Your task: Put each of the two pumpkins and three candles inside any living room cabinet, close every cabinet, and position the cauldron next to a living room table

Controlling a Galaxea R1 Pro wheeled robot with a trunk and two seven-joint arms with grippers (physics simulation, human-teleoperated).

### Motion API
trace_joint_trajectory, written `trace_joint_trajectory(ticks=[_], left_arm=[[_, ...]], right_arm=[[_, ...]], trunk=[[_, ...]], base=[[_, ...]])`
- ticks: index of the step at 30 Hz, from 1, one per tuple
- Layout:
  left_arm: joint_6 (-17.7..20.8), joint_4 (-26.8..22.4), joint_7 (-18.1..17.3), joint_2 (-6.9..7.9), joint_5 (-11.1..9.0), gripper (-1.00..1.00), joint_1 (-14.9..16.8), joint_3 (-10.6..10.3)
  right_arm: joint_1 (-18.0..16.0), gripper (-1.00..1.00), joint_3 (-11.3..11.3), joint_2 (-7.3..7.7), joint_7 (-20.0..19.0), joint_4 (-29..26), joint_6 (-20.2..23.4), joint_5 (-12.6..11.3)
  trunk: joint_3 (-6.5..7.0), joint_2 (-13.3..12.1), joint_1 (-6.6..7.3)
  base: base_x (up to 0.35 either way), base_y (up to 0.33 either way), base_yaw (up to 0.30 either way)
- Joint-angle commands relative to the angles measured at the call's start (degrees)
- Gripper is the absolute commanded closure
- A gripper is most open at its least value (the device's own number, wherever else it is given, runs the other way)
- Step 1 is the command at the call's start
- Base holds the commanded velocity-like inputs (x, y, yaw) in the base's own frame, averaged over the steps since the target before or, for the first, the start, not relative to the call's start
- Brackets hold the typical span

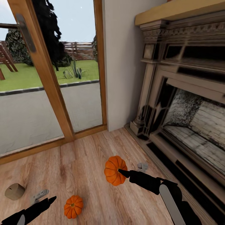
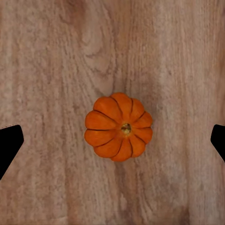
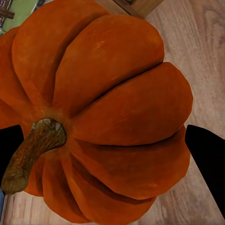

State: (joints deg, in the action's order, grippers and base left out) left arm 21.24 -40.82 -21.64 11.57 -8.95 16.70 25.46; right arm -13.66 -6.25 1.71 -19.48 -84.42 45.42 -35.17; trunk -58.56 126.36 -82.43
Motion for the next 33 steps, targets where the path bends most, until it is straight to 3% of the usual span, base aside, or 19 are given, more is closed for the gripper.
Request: trace_joint_trajectory(ticks=[1,25,30,31,33], left_arm=[[0.04,0.0,0.01,-0.15,-0.01,-1.0,0.0,0.01],[0.09,-0.01,-0.07,-0.03,-0.19,-1.0,0.0,0.13],[0.37,-0.08,-0.24,-0.19,-0.32,-1.0,0.0,0.18],[0.58,-0.16,-0.28,-0.15,-0.49,-1.0,0.0,0.19],[2.95,-0.35,-0.33,0.06,-2.86,-1.0,0.0,0.17]], right_arm=[[0.01,1.0,0.01,-0.01,0.0,-0.02,-0.01,-0.16],[0.04,1.0,-0.17,-0.17,-1.46,0.49,-0.17,-0.37],[0.04,1.0,-0.01,-0.07,-1.74,0.42,-0.15,-1.66],[0.04,1.0,0.0,-0.06,-1.82,0.39,-0.15,-1.81],[0.12,1.0,0.03,-0.05,-2.44,0.35,-0.15,-2.34]], trunk=[[-0.18,0.42,-0.22],[-4.49,10.04,-5.5],[-5.39,12.05,-6.59],[-5.57,12.45,-6.81],[-5.93,13.25,-7.25]], base=[[0.0,0.0,0.0],[0.0,0.0,0.0],[0.0,0.0,0.0],[0.0,0.0,0.0],[0.0,0.0,0.0]])
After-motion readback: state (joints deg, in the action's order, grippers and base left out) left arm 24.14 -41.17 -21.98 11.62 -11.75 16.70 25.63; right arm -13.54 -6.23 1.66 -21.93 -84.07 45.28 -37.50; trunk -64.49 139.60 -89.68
